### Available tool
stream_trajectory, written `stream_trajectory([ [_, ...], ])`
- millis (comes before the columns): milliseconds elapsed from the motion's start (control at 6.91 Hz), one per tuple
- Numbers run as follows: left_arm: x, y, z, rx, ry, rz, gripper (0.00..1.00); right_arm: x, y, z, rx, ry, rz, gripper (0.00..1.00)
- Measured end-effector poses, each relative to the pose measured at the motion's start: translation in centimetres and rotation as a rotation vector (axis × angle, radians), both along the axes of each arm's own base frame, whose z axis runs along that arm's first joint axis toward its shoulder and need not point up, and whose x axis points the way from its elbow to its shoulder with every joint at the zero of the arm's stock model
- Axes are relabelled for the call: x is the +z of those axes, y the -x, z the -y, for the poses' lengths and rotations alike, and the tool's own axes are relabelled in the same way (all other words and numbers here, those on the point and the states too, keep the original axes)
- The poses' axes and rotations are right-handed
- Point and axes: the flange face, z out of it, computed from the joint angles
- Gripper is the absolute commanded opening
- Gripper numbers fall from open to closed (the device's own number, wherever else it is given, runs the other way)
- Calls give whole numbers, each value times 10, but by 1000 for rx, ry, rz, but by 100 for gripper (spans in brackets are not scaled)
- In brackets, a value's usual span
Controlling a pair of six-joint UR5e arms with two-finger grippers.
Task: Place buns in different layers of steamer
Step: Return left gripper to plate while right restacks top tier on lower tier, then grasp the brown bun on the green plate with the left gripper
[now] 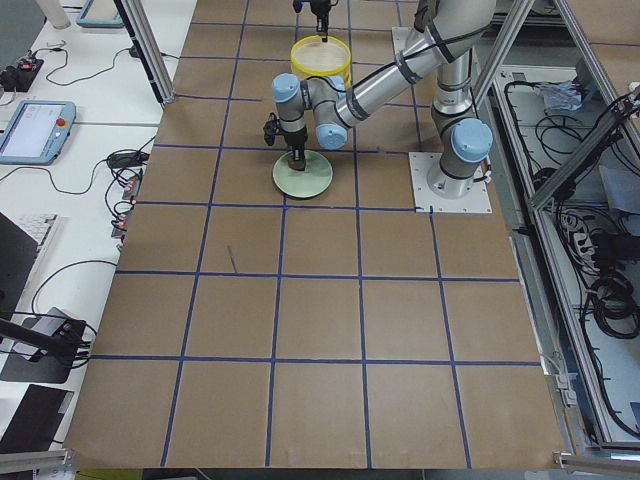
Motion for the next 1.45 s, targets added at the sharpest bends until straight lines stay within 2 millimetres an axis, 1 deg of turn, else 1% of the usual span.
stream_trajectory([
  [145, 5, 0, 4, 0, 11, 1, 29, 0, 0, 0, 0, 1, 0, 5],
  [289, 20, -1, 11, -2, 29, 2, 29, -1, 0, 1, 0, 0, 0, 5],
  [434, 42, -2, 18, -2, 33, 3, 29, -3, 0, 1, 0, -2, 0, 5],
  [579, 71, -3, 25, -2, 28, 2, 29, -5, 0, 1, 1, -7, -2, 5],
  [724, 96, -1, 28, -2, 26, 2, 29, -8, -2, -1, 6, -13, -5, 5],
  [868, 115, 1, 28, -4, 33, 2, 29, -11, -6, -4, 17, -19, -11, 5],
  [1013, 126, 2, 28, -5, 43, 3, 29, -14, -9, -5, 25, -20, -15, 6],
  [1158, 131, 3, 28, -6, 51, 4, 29, -15, -10, -5, 29, -17, -16, 6],
  [1447, 134, 3, 29, -7, 56, 4, 29, -18, -11, 0, 33, -2, -16, 6],
])
